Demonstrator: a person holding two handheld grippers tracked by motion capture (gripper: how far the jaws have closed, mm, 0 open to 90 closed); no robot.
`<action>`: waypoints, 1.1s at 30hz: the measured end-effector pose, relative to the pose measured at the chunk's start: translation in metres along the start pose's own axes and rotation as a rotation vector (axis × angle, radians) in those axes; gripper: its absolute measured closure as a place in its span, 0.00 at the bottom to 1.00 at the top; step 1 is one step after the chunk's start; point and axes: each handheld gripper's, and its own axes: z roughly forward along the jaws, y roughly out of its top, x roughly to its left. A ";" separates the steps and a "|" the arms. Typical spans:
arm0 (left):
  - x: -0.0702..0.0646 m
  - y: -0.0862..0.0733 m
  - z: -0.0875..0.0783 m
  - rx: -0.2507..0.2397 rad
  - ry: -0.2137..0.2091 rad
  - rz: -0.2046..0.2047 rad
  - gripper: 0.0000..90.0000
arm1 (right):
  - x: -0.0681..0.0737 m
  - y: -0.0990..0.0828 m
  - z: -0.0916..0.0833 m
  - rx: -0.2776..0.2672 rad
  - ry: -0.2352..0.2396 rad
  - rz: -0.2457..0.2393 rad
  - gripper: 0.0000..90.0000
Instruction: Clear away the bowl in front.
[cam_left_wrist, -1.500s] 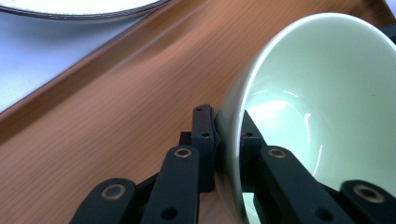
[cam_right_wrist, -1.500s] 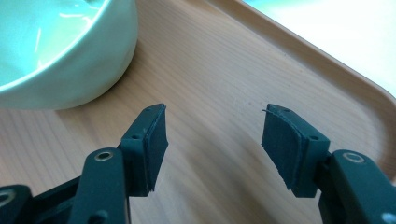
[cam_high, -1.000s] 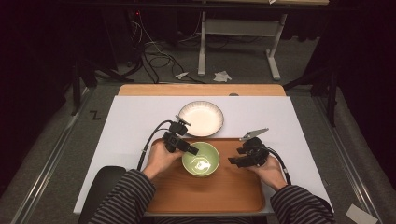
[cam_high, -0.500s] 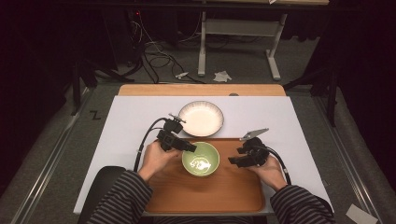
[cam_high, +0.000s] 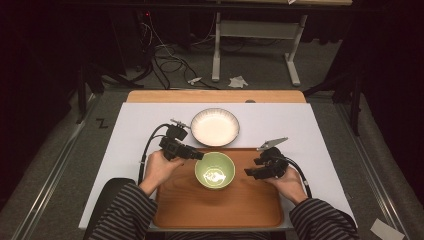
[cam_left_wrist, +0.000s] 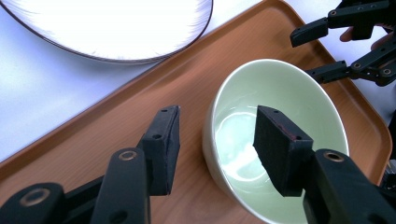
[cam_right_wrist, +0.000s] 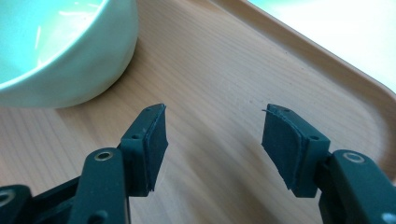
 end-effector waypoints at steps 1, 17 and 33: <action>0.000 0.000 0.000 -0.002 0.000 -0.005 0.57 | 0.000 0.000 0.000 0.000 0.000 0.005 0.46; 0.015 0.001 -0.008 -0.030 0.025 -0.028 0.56 | 0.001 0.000 0.000 0.003 0.002 0.001 0.46; 0.027 -0.001 -0.001 -0.024 0.063 -0.047 0.55 | 0.001 0.000 0.001 0.012 0.002 0.000 0.46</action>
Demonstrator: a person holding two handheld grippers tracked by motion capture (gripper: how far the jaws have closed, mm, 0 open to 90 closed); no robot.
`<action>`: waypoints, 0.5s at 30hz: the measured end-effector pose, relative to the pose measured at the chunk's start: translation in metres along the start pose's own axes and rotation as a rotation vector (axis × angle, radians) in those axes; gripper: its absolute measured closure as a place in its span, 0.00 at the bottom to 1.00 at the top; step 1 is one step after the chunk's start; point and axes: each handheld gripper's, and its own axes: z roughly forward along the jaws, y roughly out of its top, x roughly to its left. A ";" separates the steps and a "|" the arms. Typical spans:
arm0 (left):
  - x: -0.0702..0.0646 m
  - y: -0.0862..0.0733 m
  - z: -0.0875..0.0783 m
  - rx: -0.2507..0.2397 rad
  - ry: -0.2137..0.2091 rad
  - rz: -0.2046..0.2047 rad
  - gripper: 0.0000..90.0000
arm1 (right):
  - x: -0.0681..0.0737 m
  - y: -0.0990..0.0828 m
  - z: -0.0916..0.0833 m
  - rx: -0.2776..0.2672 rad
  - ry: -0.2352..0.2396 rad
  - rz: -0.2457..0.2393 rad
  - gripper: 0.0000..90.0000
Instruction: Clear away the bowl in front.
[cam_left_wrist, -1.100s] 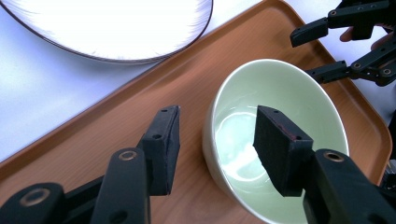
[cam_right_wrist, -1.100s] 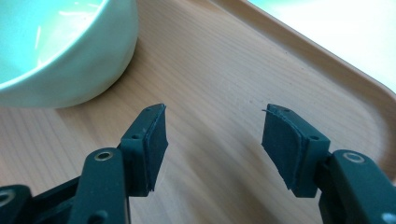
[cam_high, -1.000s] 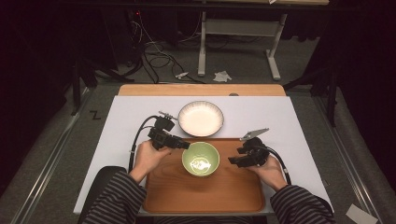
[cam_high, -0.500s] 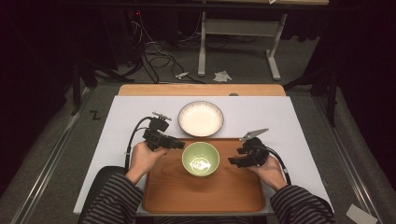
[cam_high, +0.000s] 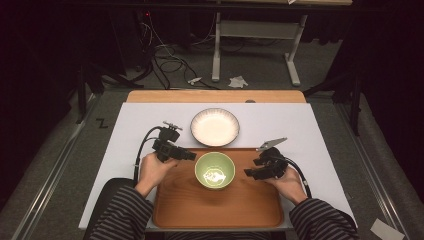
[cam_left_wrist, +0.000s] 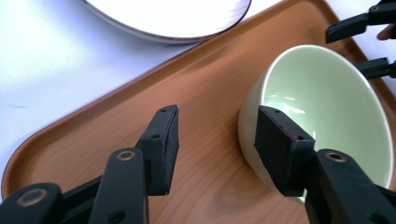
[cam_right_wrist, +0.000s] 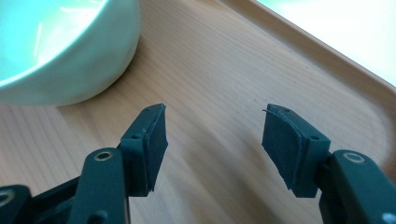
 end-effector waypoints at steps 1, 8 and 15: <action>0.001 0.000 0.001 0.000 0.002 0.000 0.55 | 0.000 0.000 0.000 0.000 0.002 -0.008 0.46; 0.004 -0.004 0.006 0.018 0.013 -0.009 0.55 | -0.001 0.000 0.000 -0.003 0.005 0.001 0.46; 0.010 -0.006 0.011 0.029 0.034 -0.015 0.55 | -0.001 0.000 0.000 -0.003 0.009 -0.001 0.46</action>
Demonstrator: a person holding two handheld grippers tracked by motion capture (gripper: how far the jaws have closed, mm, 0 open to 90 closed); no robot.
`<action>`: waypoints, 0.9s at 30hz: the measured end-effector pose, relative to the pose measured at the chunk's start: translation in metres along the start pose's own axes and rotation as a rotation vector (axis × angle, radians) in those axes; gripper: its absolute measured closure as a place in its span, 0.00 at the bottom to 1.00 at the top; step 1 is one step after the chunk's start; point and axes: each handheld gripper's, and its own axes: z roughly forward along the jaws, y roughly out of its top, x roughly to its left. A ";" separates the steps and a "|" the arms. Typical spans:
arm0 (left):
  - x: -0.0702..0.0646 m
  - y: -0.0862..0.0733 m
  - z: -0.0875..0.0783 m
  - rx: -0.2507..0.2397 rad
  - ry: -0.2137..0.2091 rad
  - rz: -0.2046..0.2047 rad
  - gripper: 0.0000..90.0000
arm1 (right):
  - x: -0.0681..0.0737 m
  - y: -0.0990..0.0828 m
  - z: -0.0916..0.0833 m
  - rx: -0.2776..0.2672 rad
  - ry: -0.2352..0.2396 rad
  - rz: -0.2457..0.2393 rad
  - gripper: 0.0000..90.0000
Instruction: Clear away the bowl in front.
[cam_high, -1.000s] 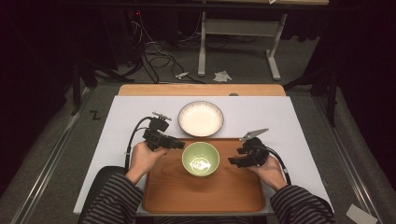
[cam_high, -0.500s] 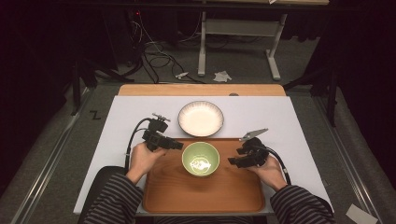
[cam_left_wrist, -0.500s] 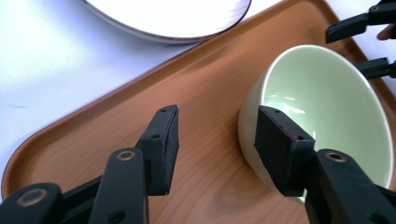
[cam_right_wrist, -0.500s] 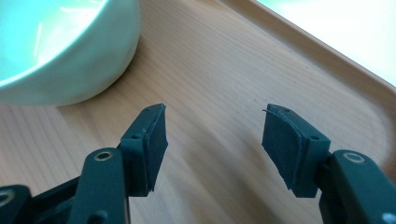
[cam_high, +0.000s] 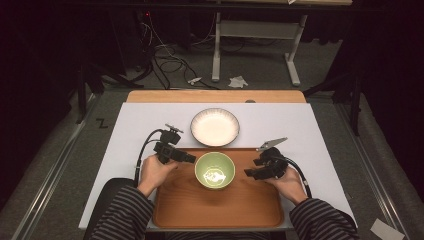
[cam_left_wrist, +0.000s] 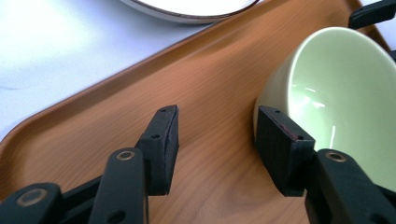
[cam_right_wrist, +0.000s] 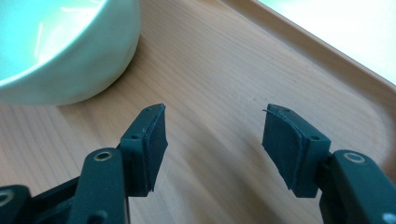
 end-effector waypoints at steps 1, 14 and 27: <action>0.000 -0.001 0.001 -0.004 0.000 -0.011 0.55 | 0.000 0.000 0.000 0.002 -0.001 0.003 0.46; 0.004 -0.007 0.007 -0.006 0.040 0.018 0.55 | 0.002 0.000 0.000 0.012 0.005 -0.014 0.45; 0.005 -0.012 0.011 -0.010 0.081 0.060 0.55 | 0.003 0.000 0.001 0.017 0.004 -0.012 0.45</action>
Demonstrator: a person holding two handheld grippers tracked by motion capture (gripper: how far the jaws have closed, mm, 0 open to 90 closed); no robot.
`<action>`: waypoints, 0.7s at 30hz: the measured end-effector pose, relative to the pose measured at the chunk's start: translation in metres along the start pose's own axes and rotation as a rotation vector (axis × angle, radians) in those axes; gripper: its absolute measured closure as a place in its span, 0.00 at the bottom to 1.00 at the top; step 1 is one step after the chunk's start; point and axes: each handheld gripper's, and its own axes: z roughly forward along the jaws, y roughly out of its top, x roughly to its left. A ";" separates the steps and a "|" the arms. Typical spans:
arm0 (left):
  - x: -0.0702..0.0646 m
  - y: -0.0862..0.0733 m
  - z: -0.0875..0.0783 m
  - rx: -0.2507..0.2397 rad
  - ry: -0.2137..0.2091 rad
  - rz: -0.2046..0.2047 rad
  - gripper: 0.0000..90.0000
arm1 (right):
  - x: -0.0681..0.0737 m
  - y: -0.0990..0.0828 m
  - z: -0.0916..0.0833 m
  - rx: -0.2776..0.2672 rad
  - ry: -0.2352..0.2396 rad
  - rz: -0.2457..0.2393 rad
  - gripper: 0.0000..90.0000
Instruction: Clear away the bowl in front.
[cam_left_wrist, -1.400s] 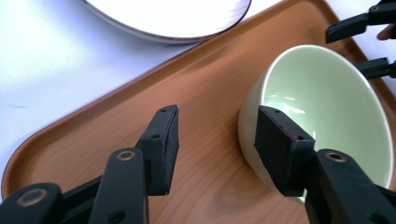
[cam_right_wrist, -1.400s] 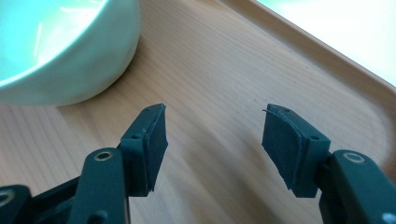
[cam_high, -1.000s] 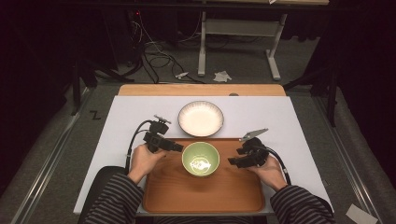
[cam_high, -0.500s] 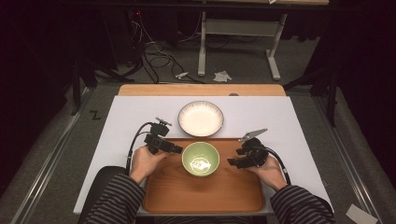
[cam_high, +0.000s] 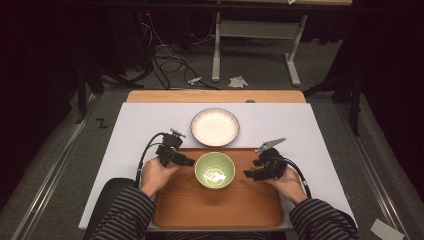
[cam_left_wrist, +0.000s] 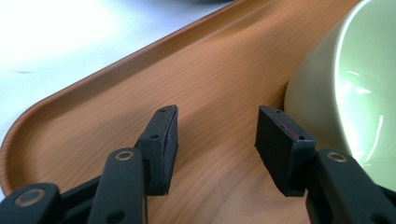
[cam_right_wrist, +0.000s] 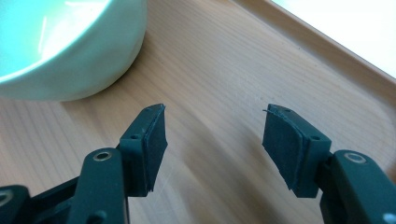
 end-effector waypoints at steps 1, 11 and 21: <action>0.000 0.000 0.000 0.000 0.001 0.002 0.55 | 0.000 0.000 0.000 0.000 0.000 0.000 0.45; 0.000 -0.006 0.003 0.008 0.035 0.046 0.54 | 0.001 0.000 0.000 -0.004 0.002 0.009 0.45; 0.002 -0.006 0.002 0.007 0.039 0.043 0.54 | 0.000 0.000 0.000 -0.009 0.001 0.004 0.45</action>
